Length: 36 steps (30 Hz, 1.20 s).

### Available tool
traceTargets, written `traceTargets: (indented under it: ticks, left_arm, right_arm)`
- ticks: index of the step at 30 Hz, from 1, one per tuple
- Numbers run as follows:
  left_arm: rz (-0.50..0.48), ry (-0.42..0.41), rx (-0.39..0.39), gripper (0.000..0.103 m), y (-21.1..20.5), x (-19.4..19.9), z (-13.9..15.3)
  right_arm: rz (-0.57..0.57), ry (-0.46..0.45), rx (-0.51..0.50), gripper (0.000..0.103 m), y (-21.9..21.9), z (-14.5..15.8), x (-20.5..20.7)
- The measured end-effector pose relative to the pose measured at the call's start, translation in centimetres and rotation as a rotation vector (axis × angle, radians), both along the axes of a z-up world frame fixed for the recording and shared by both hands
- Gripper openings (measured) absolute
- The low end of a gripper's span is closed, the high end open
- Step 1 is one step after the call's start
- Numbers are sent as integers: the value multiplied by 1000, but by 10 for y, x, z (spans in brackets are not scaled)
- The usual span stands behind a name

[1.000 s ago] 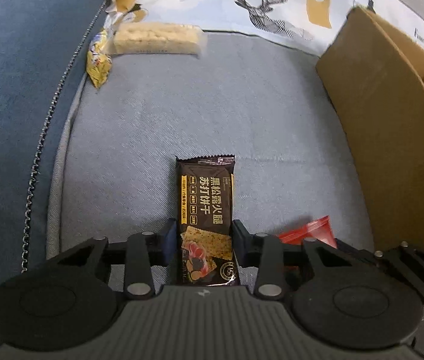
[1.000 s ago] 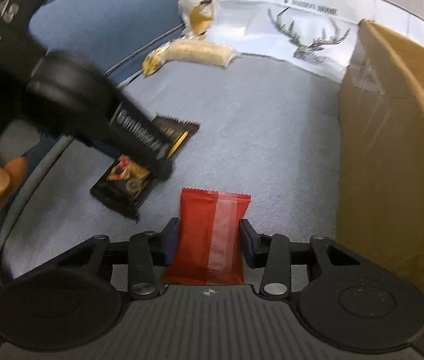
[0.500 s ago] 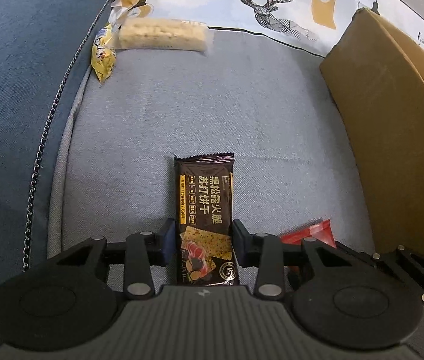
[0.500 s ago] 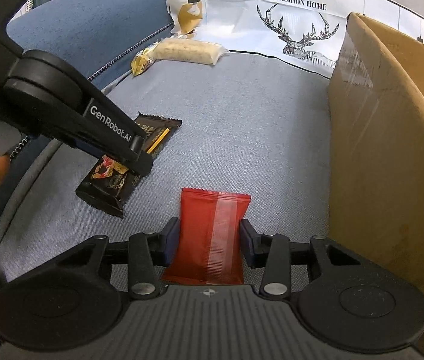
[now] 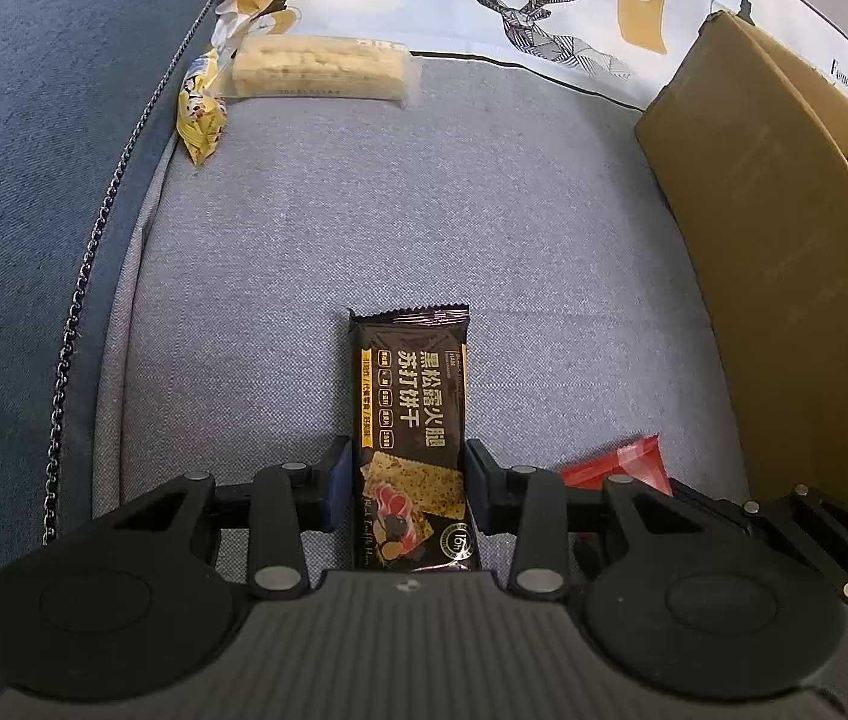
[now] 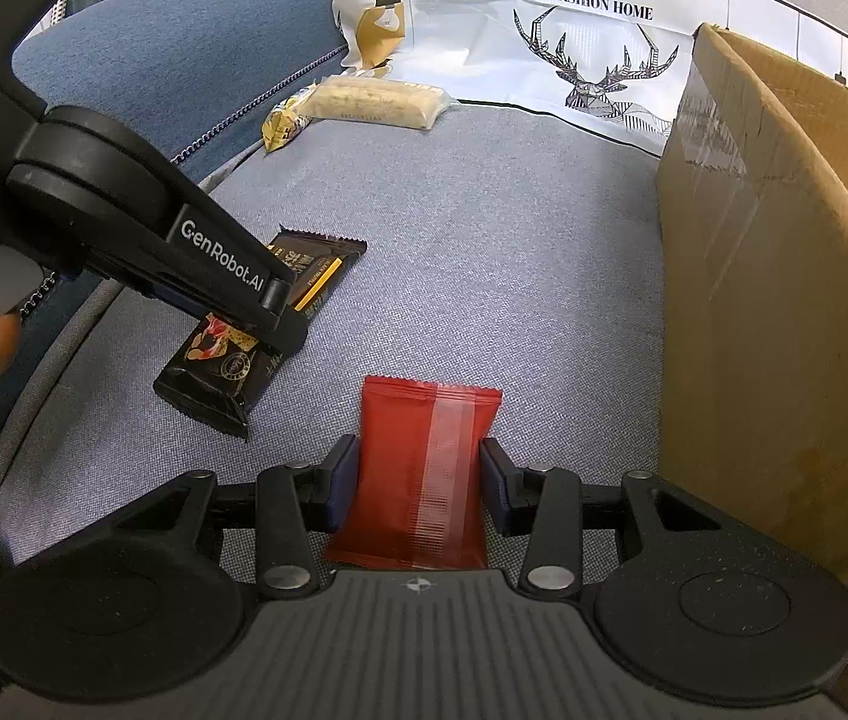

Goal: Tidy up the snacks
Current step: 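Lift and carry the biscuit bar and red packet over the box with both tools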

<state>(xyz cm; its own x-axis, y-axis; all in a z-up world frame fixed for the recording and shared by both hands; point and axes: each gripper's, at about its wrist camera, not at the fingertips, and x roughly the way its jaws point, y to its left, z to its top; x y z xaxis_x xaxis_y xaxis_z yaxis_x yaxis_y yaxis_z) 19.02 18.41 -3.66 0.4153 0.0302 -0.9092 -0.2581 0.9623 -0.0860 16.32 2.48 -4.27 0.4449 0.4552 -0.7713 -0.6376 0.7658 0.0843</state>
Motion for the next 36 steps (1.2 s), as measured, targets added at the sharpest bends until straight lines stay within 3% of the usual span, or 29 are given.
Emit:
traceTargets:
  ticks: [9, 29, 36]
  left_arm:
    - [31, -39, -23, 42, 4, -2, 7]
    - [75, -174, -56, 42, 4, -11, 33]
    - [96, -262, -49, 42, 2, -18, 58]
  right_arm:
    - [-16, -14, 7, 44, -3, 1, 0]
    - [-66, -223, 134, 44, -28, 50, -25]
    - [-45, -344, 191, 44, -41, 80, -36]
